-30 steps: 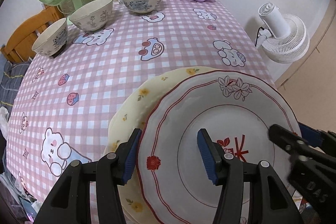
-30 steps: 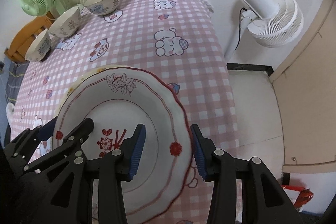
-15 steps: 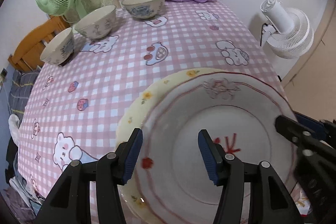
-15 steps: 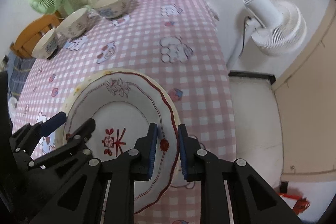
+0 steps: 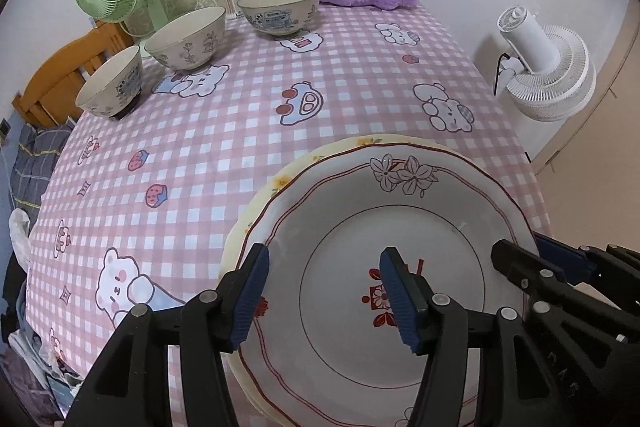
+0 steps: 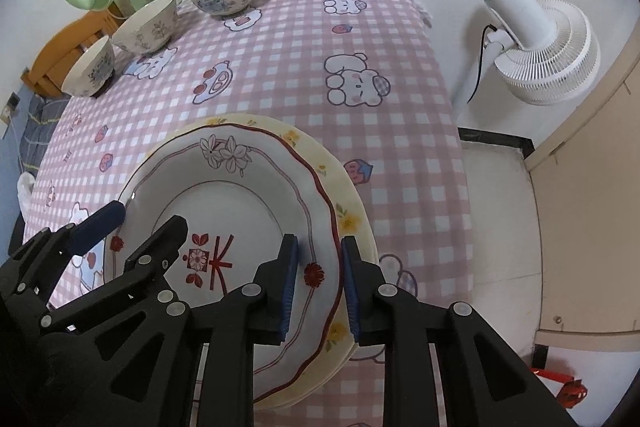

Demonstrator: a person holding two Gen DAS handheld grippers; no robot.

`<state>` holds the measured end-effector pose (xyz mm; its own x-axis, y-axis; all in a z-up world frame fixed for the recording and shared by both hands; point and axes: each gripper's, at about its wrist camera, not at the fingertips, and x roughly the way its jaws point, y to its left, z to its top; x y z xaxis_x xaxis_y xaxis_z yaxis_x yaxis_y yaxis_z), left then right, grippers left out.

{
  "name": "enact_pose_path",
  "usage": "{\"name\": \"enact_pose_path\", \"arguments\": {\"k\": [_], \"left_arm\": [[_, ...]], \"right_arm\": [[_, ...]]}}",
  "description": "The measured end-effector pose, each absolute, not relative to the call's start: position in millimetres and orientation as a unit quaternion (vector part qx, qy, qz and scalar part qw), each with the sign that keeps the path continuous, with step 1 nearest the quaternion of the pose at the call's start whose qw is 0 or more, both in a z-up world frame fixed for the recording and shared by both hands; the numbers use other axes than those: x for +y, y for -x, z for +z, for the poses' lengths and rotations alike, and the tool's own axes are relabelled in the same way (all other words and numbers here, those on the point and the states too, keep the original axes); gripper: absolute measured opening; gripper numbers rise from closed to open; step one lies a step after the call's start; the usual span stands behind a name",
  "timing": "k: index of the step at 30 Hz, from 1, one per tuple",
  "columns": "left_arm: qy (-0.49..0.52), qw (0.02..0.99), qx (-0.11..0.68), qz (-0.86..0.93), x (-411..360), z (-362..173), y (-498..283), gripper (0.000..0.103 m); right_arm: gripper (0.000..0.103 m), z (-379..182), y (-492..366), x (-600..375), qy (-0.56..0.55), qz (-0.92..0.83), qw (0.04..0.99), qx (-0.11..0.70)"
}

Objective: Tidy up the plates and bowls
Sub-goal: 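Lower the red-rimmed plate onto the yellow-flower stack and open both grippers, then move both grippers away from the plates to a large cream bowl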

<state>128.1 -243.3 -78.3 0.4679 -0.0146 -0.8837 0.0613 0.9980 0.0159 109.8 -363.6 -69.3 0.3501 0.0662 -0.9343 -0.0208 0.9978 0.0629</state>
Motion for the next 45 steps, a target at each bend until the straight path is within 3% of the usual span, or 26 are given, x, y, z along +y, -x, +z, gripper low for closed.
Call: {"name": "enact_pose_path", "arguments": {"k": [8,13,16,29,45], "left_arm": [[-0.015,0.858,0.512,-0.029,-241,-74,-126,0.065],[0.018,0.853,0.522,-0.014,-221,-73,-127,0.082],[0.027,0.854,0.52,-0.007,-210,-70,-125,0.085],[0.039,0.87,0.49,-0.015,-137,-49,-129,0.085],[0.018,0.883,0.467,-0.045,5,-31,-170,0.085]], "right_arm": [[0.031,-69,-111,-363,-0.005,0.016,0.819,0.573],[0.06,-66,-108,-373,-0.02,-0.005,0.822,0.57],[0.069,-59,-106,-373,-0.029,-0.004,0.827,0.561],[0.069,-38,-113,-311,-0.034,0.007,0.844,0.535],[0.07,-17,-141,-165,-0.023,-0.006,0.865,0.501]]}}
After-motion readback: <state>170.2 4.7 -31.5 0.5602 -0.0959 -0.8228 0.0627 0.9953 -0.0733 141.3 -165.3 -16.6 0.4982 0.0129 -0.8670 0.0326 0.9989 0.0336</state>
